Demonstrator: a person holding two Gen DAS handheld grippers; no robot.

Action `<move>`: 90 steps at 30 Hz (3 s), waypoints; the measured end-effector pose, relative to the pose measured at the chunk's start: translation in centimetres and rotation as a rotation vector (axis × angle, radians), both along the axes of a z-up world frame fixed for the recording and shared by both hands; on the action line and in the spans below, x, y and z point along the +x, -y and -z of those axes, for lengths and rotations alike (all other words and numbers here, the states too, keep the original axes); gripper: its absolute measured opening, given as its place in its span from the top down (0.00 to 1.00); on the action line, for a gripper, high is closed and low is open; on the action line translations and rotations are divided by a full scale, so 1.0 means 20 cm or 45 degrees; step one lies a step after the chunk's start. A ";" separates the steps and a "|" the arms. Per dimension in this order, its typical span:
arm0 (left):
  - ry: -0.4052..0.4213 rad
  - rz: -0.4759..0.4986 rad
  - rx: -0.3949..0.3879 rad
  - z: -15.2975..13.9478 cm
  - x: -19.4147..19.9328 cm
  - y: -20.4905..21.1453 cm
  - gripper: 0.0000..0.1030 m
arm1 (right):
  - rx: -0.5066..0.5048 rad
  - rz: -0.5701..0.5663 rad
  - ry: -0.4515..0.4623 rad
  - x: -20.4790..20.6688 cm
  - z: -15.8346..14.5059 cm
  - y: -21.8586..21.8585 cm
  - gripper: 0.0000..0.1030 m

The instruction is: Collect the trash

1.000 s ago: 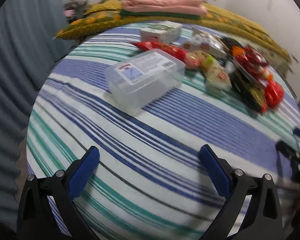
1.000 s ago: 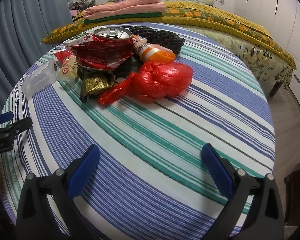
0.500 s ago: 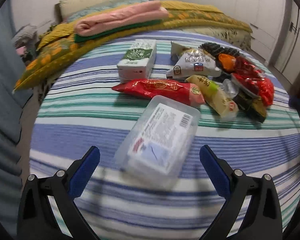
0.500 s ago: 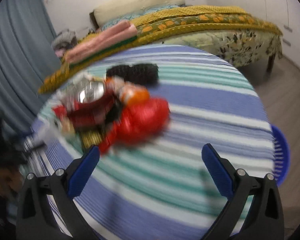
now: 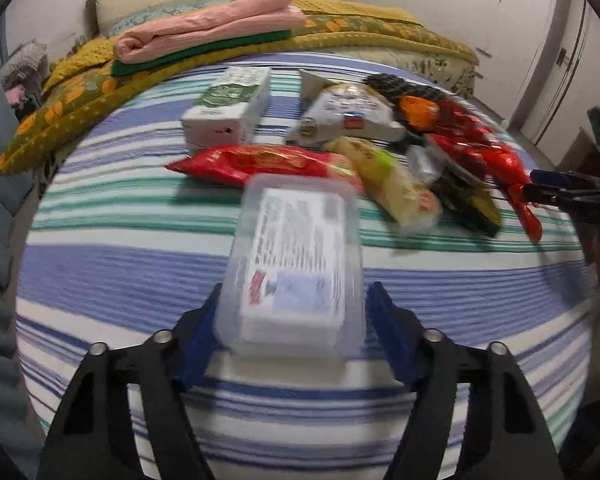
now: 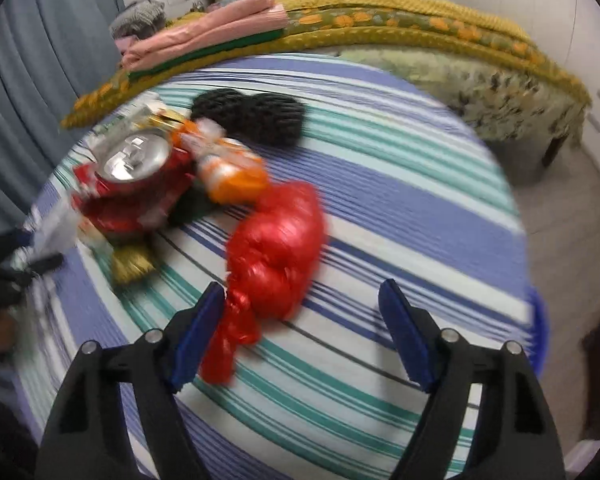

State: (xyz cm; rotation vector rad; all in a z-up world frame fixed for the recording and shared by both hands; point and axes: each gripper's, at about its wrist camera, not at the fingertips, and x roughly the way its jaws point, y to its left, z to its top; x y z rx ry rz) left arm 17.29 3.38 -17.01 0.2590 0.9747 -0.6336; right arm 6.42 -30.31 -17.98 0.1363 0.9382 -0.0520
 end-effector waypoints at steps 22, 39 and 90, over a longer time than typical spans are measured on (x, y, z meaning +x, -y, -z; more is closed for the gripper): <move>-0.027 -0.242 0.114 -0.06 0.05 0.15 0.41 | 0.068 -0.203 -0.016 0.08 -0.08 -0.03 0.57; -0.002 0.090 -0.303 -0.58 -0.37 0.79 0.41 | 0.206 0.204 0.056 -0.36 -0.10 1.00 0.57; 0.157 -0.288 0.091 0.01 -0.53 0.53 0.05 | -0.055 -0.196 0.243 -0.32 0.02 0.13 0.05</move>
